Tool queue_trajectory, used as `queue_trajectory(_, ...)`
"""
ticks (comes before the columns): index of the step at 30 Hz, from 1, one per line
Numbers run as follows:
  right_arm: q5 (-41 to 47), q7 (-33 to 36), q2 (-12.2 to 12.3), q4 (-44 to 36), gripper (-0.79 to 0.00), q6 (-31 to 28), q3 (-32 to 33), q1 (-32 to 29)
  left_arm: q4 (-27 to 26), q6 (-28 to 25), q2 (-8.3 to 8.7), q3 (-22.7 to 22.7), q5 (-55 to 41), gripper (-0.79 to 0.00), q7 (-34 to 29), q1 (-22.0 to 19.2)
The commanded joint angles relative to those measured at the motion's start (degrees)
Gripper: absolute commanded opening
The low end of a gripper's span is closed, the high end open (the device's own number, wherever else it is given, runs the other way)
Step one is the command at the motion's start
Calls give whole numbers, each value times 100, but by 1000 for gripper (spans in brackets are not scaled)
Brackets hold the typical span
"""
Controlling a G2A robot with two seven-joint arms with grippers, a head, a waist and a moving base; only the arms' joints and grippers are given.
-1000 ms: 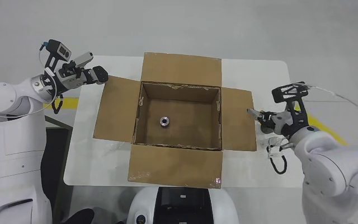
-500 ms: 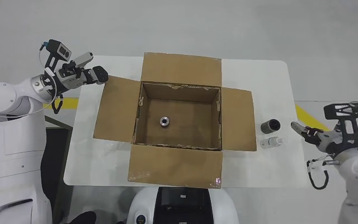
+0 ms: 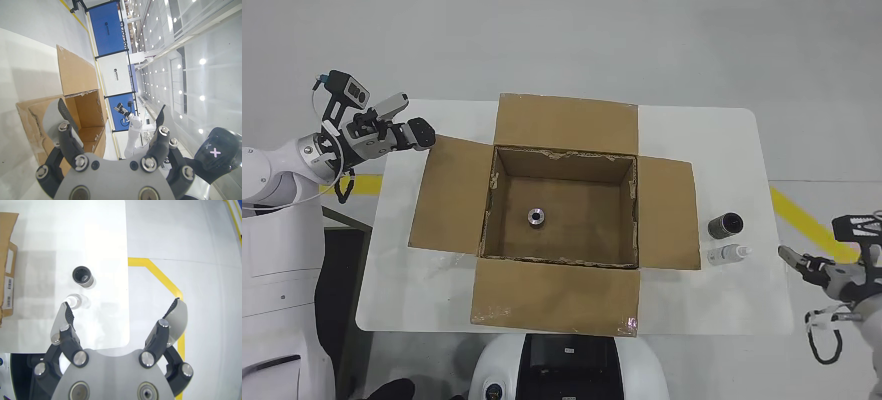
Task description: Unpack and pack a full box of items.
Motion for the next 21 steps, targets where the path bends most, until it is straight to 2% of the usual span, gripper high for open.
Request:
queue_trajectory(1, 10, 8, -1, 0, 0, -1, 19, -117, 0, 0, 0, 0, 0, 0, 0, 0)
queue_trajectory(9, 66, -244, -18, 0, 0, 76, -124, -476, 0, 0, 0, 0, 0, 0, 0, 0)
queue_trajectory(21, 390, -563, -1, 188, 0, 104, -428, -494, 0, 0, 0, 0, 0, 0, 0, 0)
